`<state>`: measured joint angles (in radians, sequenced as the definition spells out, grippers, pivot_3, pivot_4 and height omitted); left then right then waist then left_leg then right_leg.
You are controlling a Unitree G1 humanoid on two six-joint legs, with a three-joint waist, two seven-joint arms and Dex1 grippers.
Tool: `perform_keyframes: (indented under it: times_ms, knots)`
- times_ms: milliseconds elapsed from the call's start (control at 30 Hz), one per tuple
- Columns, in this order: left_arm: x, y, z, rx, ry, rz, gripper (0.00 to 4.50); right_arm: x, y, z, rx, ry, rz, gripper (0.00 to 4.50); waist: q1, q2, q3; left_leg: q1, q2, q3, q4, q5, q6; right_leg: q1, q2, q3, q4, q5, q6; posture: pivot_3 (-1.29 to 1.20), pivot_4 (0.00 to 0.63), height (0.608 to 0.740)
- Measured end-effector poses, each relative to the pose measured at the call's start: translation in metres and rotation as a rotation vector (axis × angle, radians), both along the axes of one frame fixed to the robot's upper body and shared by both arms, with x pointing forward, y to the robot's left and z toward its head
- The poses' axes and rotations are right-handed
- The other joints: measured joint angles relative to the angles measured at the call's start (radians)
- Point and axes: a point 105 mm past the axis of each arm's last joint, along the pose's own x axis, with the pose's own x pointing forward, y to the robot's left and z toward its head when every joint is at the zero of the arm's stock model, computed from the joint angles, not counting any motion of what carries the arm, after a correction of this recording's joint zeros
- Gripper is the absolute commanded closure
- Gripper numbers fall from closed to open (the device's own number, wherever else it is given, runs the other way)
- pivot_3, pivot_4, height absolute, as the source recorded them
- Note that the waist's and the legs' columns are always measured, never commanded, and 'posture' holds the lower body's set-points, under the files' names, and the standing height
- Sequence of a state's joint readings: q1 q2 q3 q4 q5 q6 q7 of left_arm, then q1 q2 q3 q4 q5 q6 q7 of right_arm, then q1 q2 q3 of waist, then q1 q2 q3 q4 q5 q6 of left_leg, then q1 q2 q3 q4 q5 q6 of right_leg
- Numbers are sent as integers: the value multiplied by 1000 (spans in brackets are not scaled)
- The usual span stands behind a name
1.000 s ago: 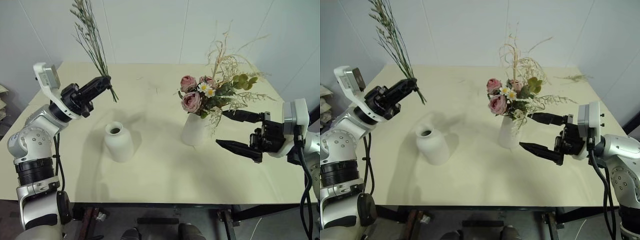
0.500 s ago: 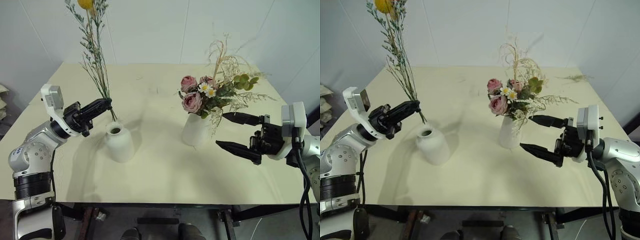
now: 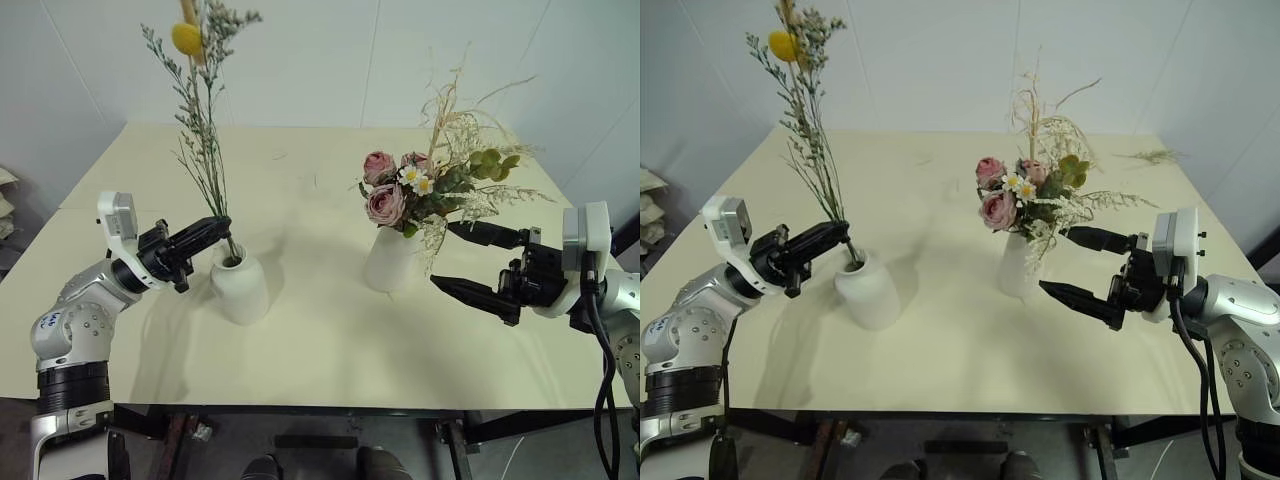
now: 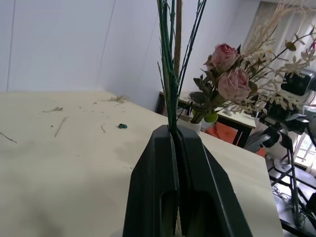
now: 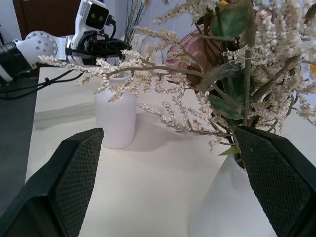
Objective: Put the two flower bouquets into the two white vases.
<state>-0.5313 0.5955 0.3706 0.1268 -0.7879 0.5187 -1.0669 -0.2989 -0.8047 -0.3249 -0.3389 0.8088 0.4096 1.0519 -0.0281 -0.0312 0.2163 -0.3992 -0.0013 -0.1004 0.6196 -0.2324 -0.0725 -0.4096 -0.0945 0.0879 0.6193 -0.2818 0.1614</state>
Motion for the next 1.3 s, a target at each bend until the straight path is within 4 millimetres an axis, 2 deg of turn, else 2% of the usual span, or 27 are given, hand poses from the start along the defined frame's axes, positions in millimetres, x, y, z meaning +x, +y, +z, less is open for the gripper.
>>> perform_keyframes:
  times_ms: [133, 333, 567, 767, 933, 1033, 1300]
  knots:
    - [1, -1, -1, 14, -13, 3, 4488, -1, 2, 1, -1, -8, -4, 0, 0, 0, 0, 0, 0, 0, 0, 0, 0, 0, 0, 0, 0, 0, 0, 0, 150, 740]
    - [-2, 3, -16, 45, 16, 17, 4488, 0, 1, -1, 9, 1, -17, 0, 0, 0, 0, 0, 0, 0, -1, 0, 0, 0, 0, 0, -1, 0, 0, 0, 150, 740]
    - [-3, 6, -20, 58, 11, 38, 4488, 1, 1, 0, 26, -12, -23, 0, 0, 0, 0, 0, 0, 0, -2, 0, 0, 0, 0, 0, -1, 0, 0, 0, 150, 740]
    - [-7, 4, -19, 58, 22, 34, 2985, 1, 1, 0, 30, -15, -26, 0, 0, 0, 0, 0, 0, 0, -2, 0, 0, 0, 0, 0, -2, 0, 0, 0, 150, 740]
    - [-16, 10, -17, 98, 40, 26, 1346, 1, 2, -1, 34, -17, -27, 0, -1, 0, 0, 0, 0, 0, -2, 0, 0, 0, 0, 0, -2, 0, -1, 0, 150, 740]
    - [-21, 18, -18, 154, 55, 32, 533, 2, 2, -1, 40, -24, -26, 0, -2, 0, 0, 0, 0, 0, -3, 0, 0, 0, 0, 0, -2, -1, -1, 0, 150, 740]
    - [-36, 41, -17, 335, 85, 27, 533, 10, 5, -6, 57, -22, -15, 0, -2, 0, 0, 0, 1, 0, -7, 0, 0, -1, 0, 0, -5, -3, -5, 0, 150, 740]
